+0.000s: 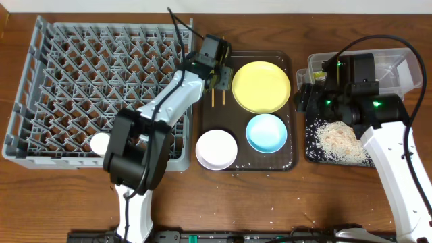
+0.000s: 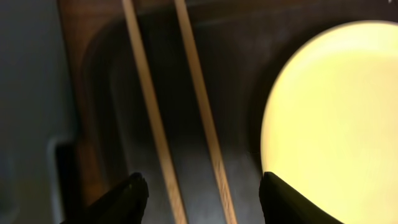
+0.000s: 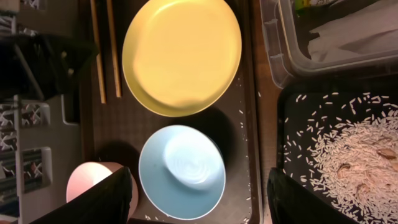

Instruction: Sort waste into correct bins and load items into the dishwasher

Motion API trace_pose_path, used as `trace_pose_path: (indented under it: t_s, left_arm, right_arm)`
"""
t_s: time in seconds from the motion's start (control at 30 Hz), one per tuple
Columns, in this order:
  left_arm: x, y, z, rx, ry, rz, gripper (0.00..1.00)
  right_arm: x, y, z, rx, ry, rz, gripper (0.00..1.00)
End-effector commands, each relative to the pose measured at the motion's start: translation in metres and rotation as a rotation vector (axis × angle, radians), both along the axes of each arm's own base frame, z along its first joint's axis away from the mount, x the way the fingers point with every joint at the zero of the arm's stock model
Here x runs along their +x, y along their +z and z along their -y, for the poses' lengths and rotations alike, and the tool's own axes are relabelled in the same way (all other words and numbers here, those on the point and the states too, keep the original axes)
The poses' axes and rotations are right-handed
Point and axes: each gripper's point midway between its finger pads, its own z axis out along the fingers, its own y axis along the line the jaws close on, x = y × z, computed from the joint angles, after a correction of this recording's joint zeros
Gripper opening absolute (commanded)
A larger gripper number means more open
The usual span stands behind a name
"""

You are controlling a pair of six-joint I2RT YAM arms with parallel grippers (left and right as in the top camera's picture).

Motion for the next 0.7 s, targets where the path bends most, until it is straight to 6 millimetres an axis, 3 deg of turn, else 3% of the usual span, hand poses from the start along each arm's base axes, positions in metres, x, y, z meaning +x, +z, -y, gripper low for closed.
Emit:
trace_pose_path:
  t_s: [0.0,0.07,0.23,0.43,0.53,0.67]
  left_arm:
    - [0.021,0.003,0.006,-0.003,0.000,0.064,0.54]
    - [0.029,-0.003,0.012,-0.014,-0.004,0.089,0.49]
    - [0.043,-0.015,0.022,-0.037,-0.008,0.140,0.48]
    - [0.044,-0.042,0.025,-0.047,0.014,0.111,0.47]
    - [0.039,-0.057,0.022,-0.030,0.014,0.074,0.38]
    - [0.034,-0.059,0.023,-0.022,0.010,0.057,0.25]
  right_arm:
    - [-0.001,0.002,0.001,0.009,-0.011,-0.004,0.66]
    - [-0.002,0.001,0.001,0.009,-0.011,-0.009,0.66]
    - [-0.007,-0.002,0.001,0.005,-0.011,-0.034,0.63]
    - [-0.009,-0.003,0.002,0.004,-0.012,-0.042,0.62]
    - [-0.010,-0.004,0.002,0.003,-0.011,-0.050,0.60]
    - [-0.011,-0.005,0.002,0.003,-0.012,-0.054,0.59]
